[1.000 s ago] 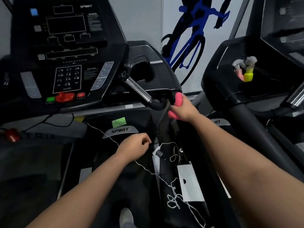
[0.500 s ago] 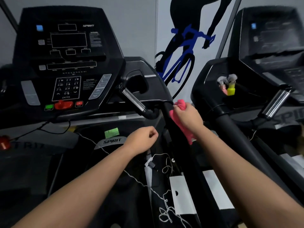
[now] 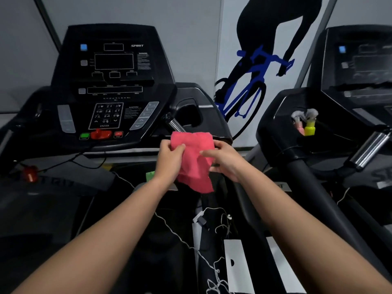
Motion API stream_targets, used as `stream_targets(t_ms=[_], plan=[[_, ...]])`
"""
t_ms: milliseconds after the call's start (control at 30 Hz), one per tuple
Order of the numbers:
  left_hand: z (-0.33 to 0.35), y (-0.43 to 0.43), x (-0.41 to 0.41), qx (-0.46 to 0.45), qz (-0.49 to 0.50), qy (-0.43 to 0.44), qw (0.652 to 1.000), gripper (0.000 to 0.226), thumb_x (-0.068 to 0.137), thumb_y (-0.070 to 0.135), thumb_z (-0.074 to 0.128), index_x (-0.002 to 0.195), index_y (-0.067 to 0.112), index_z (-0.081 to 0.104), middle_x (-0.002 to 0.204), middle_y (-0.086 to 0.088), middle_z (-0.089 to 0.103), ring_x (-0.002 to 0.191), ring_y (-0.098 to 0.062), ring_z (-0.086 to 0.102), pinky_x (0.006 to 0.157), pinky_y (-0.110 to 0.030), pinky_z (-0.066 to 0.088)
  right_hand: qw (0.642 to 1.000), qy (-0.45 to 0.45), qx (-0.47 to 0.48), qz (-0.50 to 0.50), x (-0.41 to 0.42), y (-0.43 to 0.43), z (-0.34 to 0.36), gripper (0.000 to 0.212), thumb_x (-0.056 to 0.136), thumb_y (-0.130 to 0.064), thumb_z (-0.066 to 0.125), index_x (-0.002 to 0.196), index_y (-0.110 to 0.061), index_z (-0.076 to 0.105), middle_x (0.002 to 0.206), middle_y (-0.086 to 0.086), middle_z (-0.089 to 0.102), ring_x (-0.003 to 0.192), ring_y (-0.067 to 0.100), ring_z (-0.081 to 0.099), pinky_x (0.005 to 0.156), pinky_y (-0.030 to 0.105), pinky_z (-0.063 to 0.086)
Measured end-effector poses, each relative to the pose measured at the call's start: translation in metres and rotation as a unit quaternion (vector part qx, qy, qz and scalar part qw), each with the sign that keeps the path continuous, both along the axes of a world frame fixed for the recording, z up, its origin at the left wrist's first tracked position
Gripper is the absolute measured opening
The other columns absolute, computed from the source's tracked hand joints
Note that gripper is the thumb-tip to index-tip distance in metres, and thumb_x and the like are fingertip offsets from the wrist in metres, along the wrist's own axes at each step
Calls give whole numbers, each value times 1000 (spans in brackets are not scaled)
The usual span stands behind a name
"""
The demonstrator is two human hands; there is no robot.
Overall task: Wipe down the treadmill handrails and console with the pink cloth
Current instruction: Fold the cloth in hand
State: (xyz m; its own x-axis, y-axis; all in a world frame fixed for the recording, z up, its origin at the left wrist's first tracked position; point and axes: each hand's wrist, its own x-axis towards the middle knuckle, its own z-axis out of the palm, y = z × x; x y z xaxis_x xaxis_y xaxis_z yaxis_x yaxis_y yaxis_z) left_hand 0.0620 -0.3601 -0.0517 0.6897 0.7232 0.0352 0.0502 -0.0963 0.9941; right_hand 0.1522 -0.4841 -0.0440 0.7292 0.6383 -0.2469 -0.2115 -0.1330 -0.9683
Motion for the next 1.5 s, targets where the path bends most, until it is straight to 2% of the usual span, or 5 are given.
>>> stream_targets(t_ms=[233, 400, 900, 1100, 1500], plan=[[22, 50, -32, 18, 78, -54, 995, 15, 91, 13, 52, 90, 23, 42, 90, 2, 51, 82, -10, 49, 66, -25, 39, 998, -17, -3, 63, -24, 54, 10, 27, 78, -9, 73, 101, -15, 61, 92, 1, 67, 84, 13, 62, 70, 26, 48], [33, 94, -45, 41, 129, -101, 986, 20, 90, 11, 53, 87, 25, 41, 84, 1, 52, 76, -15, 50, 67, -28, 40, 957, -279, 76, -35, -42, 109, 23, 33, 76, -7, 72, 85, -28, 48, 88, -1, 60, 79, 10, 56, 75, 25, 47], [46, 275, -44, 219, 76, -73, 970, 21, 91, 6, 58, 87, 25, 51, 97, 4, 56, 86, -1, 52, 79, -14, 40, 986, -147, 56, -60, -21, 276, 49, 45, 84, -3, 58, 113, -31, 37, 84, 2, 54, 64, 14, 51, 59, 26, 42], [60, 328, -30, 247, 18, -20, 969, 18, 94, 13, 57, 107, 21, 66, 115, 3, 54, 104, -2, 50, 92, -10, 35, 960, -271, 26, -72, -4, 324, 55, 32, 87, 0, 54, 86, -31, 63, 107, 4, 68, 83, 10, 59, 76, 26, 49], [65, 375, -1, 283, -57, 14, 957, 51, 88, 12, 65, 136, 20, 49, 126, 3, 34, 111, -2, 38, 90, -2, 24, 915, -389, -60, -90, 22, 360, 75, 34, 91, -10, 57, 124, -16, 60, 124, 2, 60, 111, 13, 55, 86, 12, 36]])
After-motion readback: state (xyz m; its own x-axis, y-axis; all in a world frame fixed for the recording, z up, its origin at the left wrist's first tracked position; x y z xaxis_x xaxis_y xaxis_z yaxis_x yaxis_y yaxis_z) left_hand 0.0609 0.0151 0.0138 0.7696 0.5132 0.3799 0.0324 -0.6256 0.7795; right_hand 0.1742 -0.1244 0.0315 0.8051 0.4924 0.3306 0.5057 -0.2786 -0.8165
